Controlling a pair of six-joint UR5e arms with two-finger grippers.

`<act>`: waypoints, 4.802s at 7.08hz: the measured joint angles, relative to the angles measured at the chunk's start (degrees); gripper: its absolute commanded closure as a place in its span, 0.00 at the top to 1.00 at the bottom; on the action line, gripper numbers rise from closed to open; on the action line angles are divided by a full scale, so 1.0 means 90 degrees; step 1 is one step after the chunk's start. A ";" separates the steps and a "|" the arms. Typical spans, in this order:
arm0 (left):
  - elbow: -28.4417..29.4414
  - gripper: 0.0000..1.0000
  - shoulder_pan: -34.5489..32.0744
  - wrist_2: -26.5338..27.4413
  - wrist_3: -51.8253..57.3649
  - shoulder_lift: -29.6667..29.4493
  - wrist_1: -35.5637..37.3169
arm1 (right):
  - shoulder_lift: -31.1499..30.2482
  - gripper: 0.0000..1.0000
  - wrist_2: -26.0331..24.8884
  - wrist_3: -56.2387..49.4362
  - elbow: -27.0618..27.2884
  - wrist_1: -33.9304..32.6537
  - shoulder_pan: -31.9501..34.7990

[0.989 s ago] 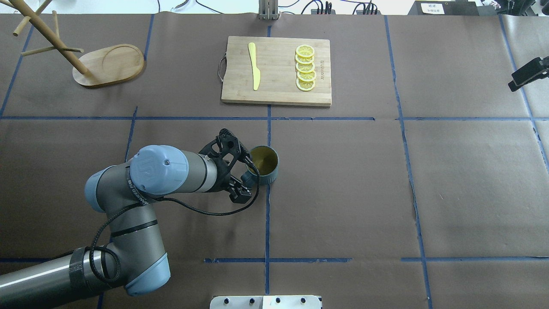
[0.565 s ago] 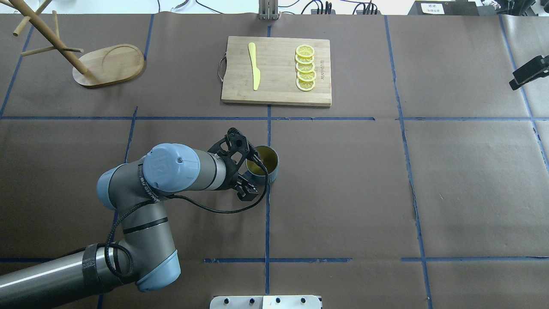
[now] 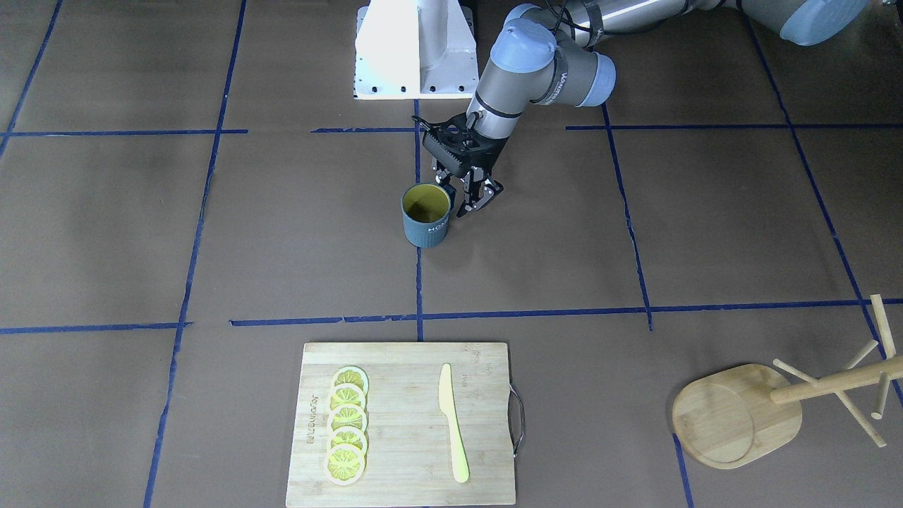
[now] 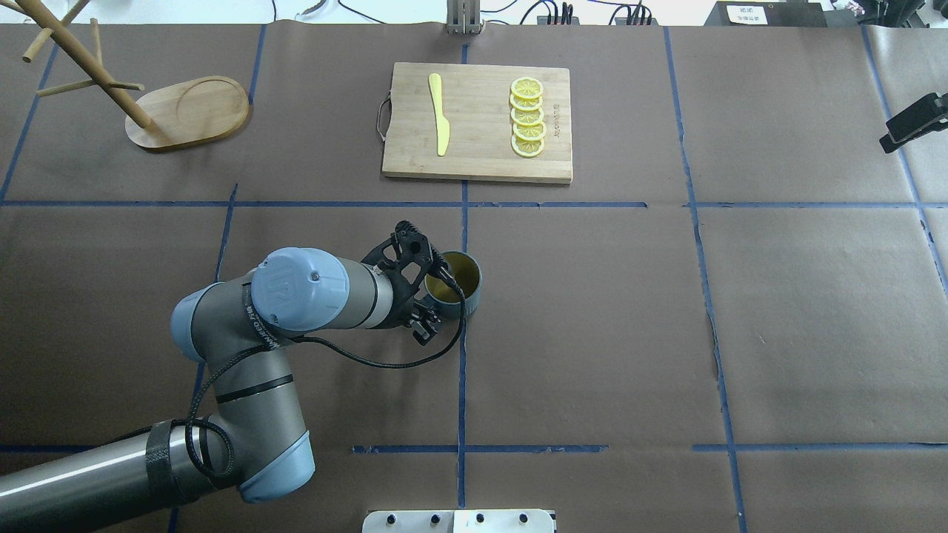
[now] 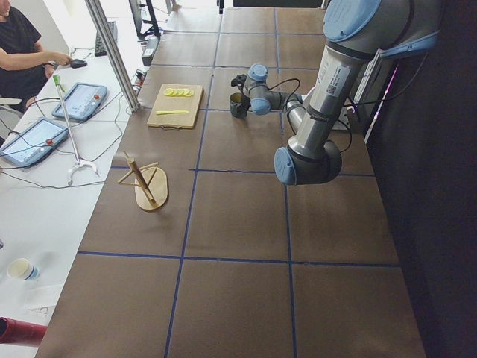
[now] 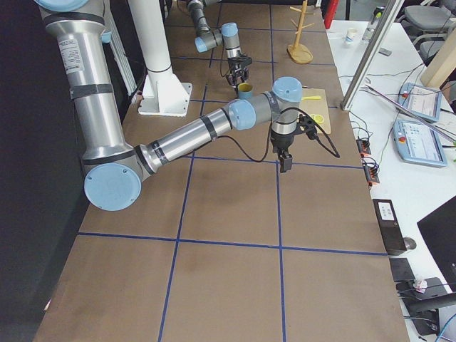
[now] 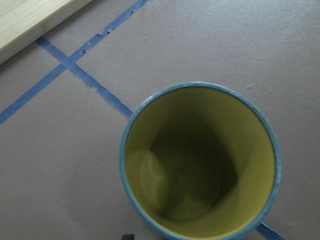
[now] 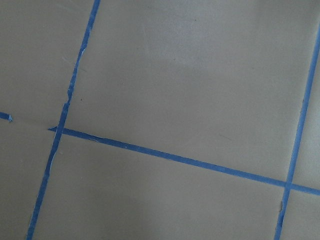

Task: Hang cup on storage rack
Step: 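Lower the left gripper onto the blue mug's rim and grasp it, then lift the blue mug with the left gripper and carry it to the wooden rack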

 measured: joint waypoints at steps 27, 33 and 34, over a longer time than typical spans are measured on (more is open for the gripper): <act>0.4223 0.00 -0.3812 0.0829 -1.3518 -0.0497 -0.9351 | -0.1192 1.00 0.0560 -0.1447 -0.0599 0.1225 0.1956; 0.4244 0.00 -0.3836 0.0841 -1.3638 0.0229 -1.0298 | -0.1144 1.00 0.0544 -0.1444 -0.0562 0.1227 0.1956; 0.4244 0.00 -0.3837 0.0841 -1.3640 0.0331 -1.0367 | -0.1140 1.00 0.0542 -0.1443 -0.0555 0.1227 0.1956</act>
